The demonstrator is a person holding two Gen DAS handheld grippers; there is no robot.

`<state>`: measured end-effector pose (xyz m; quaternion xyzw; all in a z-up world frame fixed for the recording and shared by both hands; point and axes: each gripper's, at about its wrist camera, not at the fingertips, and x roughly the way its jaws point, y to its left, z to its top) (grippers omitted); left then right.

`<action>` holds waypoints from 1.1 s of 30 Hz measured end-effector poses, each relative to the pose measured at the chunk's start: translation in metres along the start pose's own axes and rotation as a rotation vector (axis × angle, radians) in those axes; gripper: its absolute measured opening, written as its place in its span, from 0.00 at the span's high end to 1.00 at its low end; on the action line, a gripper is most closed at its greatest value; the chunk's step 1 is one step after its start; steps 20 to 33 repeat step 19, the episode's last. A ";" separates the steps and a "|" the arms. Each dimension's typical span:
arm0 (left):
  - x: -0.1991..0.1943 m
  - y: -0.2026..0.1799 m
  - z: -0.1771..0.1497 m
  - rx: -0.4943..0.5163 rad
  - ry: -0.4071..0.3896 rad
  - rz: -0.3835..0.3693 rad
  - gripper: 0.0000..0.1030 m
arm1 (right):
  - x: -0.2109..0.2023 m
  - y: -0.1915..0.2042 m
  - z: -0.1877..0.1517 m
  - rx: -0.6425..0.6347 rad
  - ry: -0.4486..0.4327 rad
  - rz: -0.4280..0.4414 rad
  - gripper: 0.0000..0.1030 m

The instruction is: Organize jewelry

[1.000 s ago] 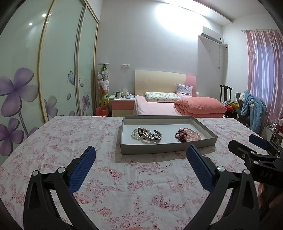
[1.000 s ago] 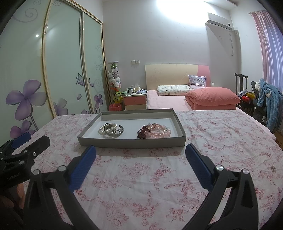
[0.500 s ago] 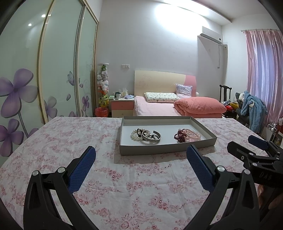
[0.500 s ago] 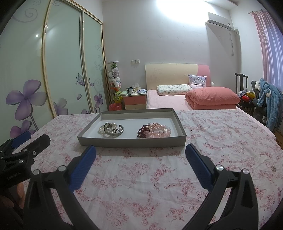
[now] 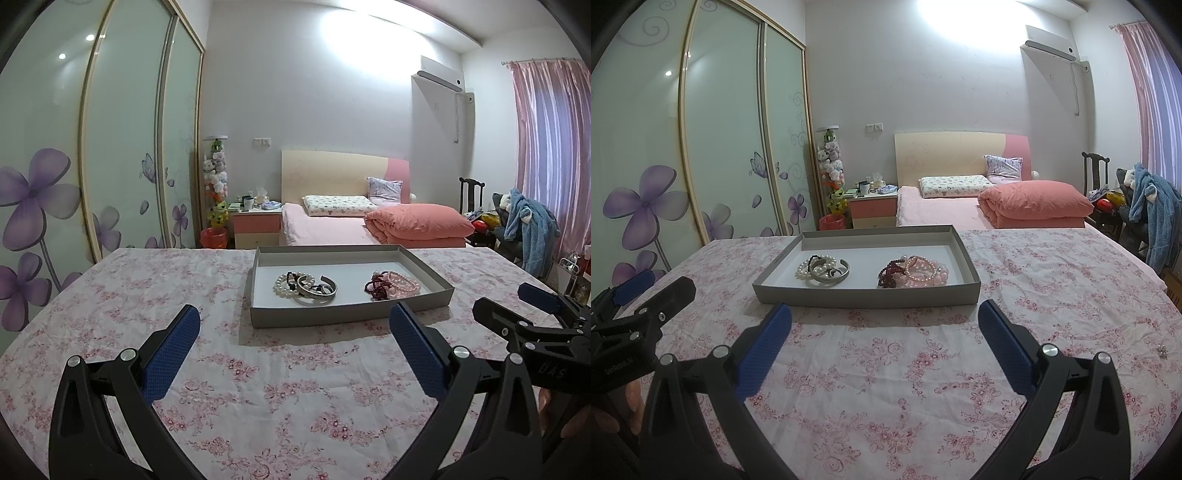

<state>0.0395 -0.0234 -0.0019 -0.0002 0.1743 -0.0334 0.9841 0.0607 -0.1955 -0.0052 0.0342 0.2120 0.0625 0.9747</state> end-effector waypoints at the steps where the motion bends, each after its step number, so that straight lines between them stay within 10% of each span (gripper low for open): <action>1: 0.000 0.000 0.000 0.000 0.000 0.002 0.02 | 0.000 0.000 0.000 0.000 0.000 0.000 0.04; 33: 0.003 0.002 -0.001 -0.012 0.018 -0.003 0.02 | 0.002 0.000 -0.006 0.001 0.008 0.000 0.04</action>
